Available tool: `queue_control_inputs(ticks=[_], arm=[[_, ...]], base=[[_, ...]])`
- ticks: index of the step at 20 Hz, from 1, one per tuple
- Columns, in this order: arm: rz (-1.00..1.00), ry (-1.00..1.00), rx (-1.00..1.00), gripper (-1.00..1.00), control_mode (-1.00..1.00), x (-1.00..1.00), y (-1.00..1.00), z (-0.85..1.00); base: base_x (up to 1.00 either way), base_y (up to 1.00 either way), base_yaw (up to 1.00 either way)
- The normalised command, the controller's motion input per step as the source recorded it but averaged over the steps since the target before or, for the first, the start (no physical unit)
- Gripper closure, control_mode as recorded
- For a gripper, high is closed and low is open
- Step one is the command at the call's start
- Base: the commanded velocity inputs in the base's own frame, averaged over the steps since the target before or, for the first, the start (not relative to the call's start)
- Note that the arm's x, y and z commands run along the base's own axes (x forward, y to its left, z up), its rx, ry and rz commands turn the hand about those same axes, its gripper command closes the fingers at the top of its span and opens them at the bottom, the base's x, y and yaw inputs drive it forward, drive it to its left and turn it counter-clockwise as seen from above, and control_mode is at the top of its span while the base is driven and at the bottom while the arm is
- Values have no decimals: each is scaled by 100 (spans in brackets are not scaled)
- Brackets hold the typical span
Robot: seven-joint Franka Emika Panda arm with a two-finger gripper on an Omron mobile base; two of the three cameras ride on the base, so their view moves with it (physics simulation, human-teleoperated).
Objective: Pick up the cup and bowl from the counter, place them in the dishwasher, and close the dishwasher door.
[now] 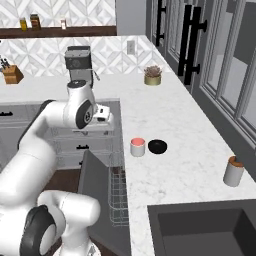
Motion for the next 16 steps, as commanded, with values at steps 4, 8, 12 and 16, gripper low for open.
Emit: queue_control_inputs(ticks=[4,8,12,16], arm=[[0,5,-2,-100,-100,41,-50,-53],[0,3,0,-100,-100,31,-36,-22],[0,6,0,-100,-100,44,-26,-15],[4,4,0,-100,-100,42,-38,-18]], base=[[0,0,0],[0,0,0],[0,0,0],[0,0,0]])
